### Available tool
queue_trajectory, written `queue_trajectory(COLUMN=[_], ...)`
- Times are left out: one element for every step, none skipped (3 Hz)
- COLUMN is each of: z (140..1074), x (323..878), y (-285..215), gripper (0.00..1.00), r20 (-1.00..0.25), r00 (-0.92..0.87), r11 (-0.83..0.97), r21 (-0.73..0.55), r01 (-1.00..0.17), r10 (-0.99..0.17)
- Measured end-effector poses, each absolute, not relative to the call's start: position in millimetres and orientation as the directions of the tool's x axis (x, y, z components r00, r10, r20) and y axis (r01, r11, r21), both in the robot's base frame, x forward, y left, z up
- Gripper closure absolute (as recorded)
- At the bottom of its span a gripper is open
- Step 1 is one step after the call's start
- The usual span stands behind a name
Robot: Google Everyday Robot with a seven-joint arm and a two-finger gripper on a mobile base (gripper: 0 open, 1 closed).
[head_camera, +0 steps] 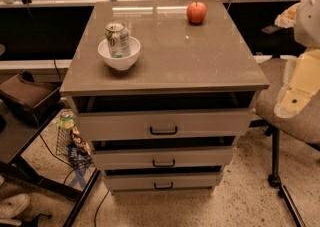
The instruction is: Pick 7up can from white bowl and place on counter
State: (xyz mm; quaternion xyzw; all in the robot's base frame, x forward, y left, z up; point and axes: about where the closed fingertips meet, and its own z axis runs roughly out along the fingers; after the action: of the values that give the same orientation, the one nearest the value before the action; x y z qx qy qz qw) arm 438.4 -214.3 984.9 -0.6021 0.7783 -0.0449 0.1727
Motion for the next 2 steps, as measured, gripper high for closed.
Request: queue_trajectory(z=[985, 991], x=[438, 449], y=[-214, -209], gripper=[0.00, 0.00], r20=[-0.215, -0.252], r00=[-0.215, -0.197], r11=[0.271, 0.270], r21=[-0.278, -0.297], r01=[-0.922, -0.916], r10=[-0.953, -0.947])
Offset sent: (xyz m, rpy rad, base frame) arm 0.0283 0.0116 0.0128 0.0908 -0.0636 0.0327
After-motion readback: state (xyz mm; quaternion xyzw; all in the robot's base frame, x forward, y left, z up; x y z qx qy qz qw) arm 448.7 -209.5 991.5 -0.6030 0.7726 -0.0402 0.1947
